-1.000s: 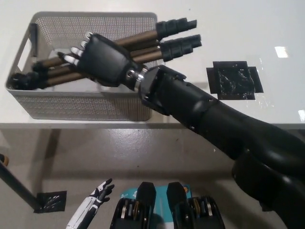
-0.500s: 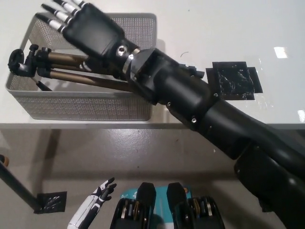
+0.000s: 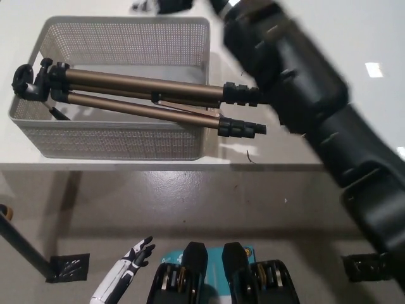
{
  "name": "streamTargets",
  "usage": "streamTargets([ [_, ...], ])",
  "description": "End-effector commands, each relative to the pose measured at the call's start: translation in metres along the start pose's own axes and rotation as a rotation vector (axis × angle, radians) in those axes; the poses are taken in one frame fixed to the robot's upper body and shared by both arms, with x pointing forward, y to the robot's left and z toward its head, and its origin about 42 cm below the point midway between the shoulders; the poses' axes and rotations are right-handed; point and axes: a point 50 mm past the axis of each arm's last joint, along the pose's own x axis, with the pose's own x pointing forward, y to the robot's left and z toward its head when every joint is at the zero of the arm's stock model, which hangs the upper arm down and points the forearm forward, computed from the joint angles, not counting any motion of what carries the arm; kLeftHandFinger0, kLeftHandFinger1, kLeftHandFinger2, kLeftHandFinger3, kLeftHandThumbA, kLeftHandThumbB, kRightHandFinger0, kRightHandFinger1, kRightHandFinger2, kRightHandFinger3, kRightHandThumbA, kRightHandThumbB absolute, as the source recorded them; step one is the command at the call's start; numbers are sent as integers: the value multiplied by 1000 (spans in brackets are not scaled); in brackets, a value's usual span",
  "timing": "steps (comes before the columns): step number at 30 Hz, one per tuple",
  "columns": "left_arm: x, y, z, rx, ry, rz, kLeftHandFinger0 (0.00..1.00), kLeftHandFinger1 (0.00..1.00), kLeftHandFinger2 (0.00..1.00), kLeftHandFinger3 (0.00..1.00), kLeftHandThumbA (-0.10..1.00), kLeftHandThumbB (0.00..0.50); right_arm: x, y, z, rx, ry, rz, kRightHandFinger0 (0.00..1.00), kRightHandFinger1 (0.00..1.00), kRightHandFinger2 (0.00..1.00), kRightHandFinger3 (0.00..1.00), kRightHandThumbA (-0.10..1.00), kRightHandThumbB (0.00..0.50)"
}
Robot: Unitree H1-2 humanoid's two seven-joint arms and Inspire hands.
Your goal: The robot uses its right hand to pick the tripod on the desk and places it into a rectangular container on the left.
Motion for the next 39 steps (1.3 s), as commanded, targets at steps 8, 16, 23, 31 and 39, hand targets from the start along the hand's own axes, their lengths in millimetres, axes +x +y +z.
streamTargets([
  [8, 4, 9, 11, 45, -58, -2, 1000, 1000, 1000, 1000, 1000, 500, -166, -251, -34, 287, -152, -527, 1000, 1000, 1000, 1000, 1000, 430],
  [16, 4, 13, 9, 46, -57, 3, 1000, 1000, 1000, 1000, 1000, 500, -348, -168, -9, 440, -173, -678, 1000, 1000, 1000, 1000, 1000, 442],
  [23, 4, 12, 12, 27, -56, 15, 1000, 1000, 1000, 1000, 1000, 500, -432, -19, 11, 762, 100, -534, 1000, 1000, 1000, 1000, 1000, 413],
  [31, 6, 13, 15, 2, -79, 32, 1000, 1000, 1000, 1000, 1000, 500, -474, 111, 27, 1023, 436, -334, 1000, 1000, 1000, 1000, 1000, 403],
  [39, 8, 15, 15, -8, -81, 42, 1000, 1000, 1000, 1000, 1000, 500, -491, 182, 34, 1127, 579, -158, 1000, 1000, 1000, 1000, 1000, 415],
])
